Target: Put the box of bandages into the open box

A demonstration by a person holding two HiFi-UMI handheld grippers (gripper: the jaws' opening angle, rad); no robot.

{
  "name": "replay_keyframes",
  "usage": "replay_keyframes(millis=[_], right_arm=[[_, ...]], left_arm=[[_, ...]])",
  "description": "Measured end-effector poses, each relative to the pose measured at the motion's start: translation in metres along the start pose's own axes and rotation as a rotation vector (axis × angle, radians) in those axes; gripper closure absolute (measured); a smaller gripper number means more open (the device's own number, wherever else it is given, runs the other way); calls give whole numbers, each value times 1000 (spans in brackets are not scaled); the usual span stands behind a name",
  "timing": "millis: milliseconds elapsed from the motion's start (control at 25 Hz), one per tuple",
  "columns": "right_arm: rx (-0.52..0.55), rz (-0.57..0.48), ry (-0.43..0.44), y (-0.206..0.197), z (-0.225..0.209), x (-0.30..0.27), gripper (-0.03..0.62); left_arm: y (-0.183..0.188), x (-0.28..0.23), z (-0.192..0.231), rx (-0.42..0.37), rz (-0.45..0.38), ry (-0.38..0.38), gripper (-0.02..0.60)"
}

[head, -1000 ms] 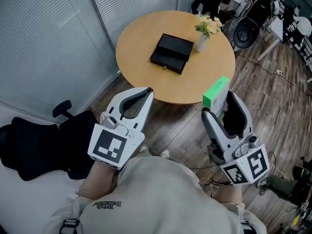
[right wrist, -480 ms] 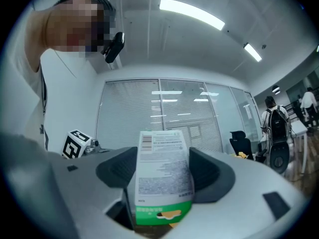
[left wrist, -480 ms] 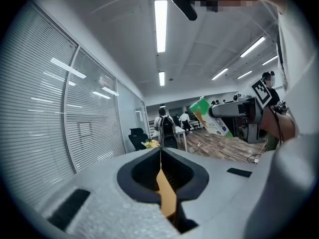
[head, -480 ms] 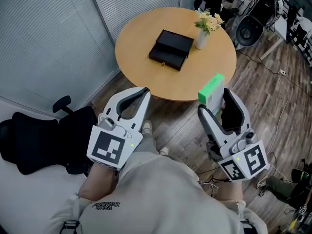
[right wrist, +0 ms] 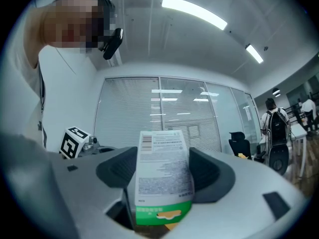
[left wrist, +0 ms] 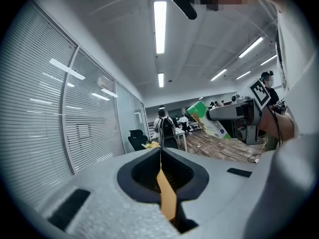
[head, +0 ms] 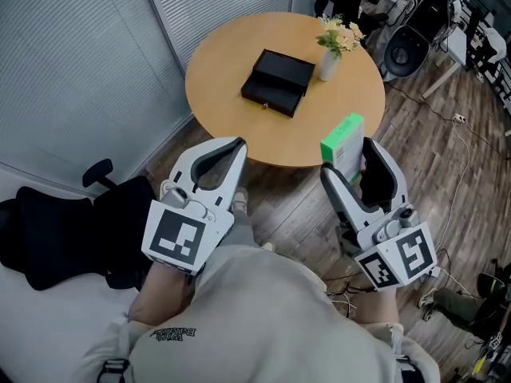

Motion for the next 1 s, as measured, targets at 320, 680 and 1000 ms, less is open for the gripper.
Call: replay_keyframes(millis=[320, 680, 1000], right_arm=[[8, 7, 2, 1, -8, -25, 279], [9, 30, 3, -4, -27, -62, 279], [9, 54, -30, 3, -52, -109, 279]], left_arm=[[-4, -14, 18, -6, 12, -11, 558], [-9, -50, 46, -13, 32, -39, 558], [-5, -86, 85, -21, 40, -64, 558]])
Point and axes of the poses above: the fingertips, and each gripper's own axes: x backward along the fingers, z to its left, y out of its top, the point moved 5 cm from there along x, backward along the fingers, and after that the axes turned 8 degrees about z, right-handed, at the moved point
